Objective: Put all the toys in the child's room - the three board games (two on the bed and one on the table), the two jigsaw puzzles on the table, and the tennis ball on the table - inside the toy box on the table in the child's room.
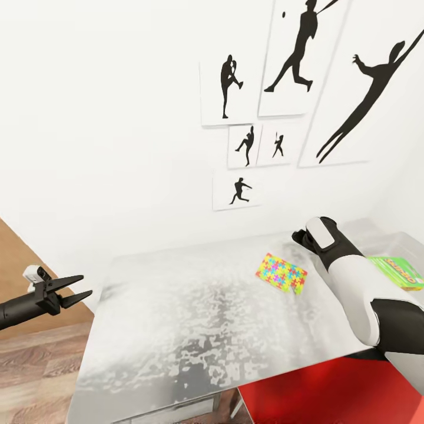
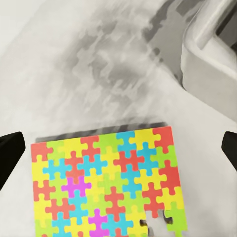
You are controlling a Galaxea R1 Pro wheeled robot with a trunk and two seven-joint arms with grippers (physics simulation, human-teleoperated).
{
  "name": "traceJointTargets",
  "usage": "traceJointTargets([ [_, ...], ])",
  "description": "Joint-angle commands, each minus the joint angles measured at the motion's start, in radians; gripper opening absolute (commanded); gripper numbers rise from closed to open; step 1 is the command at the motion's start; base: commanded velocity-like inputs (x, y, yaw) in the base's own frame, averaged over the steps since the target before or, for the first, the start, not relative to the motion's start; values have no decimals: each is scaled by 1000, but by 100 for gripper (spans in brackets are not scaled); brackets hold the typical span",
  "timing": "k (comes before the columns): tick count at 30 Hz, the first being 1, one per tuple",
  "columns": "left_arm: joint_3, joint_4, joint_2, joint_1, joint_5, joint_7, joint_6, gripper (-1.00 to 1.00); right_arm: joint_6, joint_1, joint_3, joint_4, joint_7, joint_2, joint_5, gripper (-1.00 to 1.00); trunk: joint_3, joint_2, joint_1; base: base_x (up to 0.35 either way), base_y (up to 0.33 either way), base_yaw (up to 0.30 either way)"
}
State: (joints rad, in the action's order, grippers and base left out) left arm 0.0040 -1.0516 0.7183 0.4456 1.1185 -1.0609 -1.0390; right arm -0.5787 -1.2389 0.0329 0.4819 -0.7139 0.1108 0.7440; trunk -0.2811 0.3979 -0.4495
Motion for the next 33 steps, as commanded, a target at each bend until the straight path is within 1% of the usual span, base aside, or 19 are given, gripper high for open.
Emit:
traceJointTargets([
  [1,0,1,2,1,0,-3,-4,100,-3,-1,1,2,-7,0,7,100,-4,2,-1,0,0,0],
  [3,0,1,9,1,1,-4,-4,100,-3,-1,1,2,-7,-1,7,100,-7,2,-1,0,0,0],
  [5,0,4,20,1,5,-16,-4,100,-3,-1,1,2,-7,-1,8,100,-10,2,-1,0,0,0],
  [6,1,7,29,1,5,-38,-4,100,-3,-1,1,2,-7,-2,8,100,-12,2,-1,0,0,0],
  [8,1,9,37,1,4,-74,-4,100,-3,-1,1,2,-7,-2,8,100,-15,2,-1,0,0,0],
  [9,0,10,43,0,3,-119,-3,100,-3,-1,1,2,-7,-2,9,100,-17,2,-1,0,0,0],
  [10,0,10,46,-1,2,-144,-2,100,-3,-1,1,2,-7,-2,9,100,-19,2,-1,0,0,0],
  [11,0,11,50,-6,-2,-191,0,100,-3,-1,1,1,-7,-2,9,100,-20,2,-1,0,0,0],
  [13,0,11,54,-14,-8,-232,3,100,-3,-1,1,2,-7,-2,9,100,-23,2,-1,0,0,0],
  [14,1,11,56,-21,-19,-264,4,100,-3,-1,1,2,-7,-3,9,100,-25,2,-1,0,0,0],
  [19,2,11,65,-31,-43,-316,6,100,-3,-1,1,2,-7,-3,10,100,-33,2,-1,0,0,0],
  [24,2,12,85,-36,-50,-360,8,100,-3,-1,1,2,-7,-3,11,100,-42,2,-1,0,0,0],
  [25,2,14,92,-37,-51,-379,8,100,-3,-1,1,2,-7,-3,11,100,-43,2,-1,0,0,0],
  [27,2,19,98,-39,-52,-400,9,100,-3,-1,1,2,-7,-3,11,100,-47,2,-1,0,0,0],
  [28,2,28,103,-39,-53,-420,14,100,-3,-1,1,2,-7,-3,11,100,-48,2,-1,0,0,0],
  [33,2,57,114,-40,-60,-471,38,100,-2,-1,4,2,-8,-2,13,100,-57,2,-1,0,0,0],
])
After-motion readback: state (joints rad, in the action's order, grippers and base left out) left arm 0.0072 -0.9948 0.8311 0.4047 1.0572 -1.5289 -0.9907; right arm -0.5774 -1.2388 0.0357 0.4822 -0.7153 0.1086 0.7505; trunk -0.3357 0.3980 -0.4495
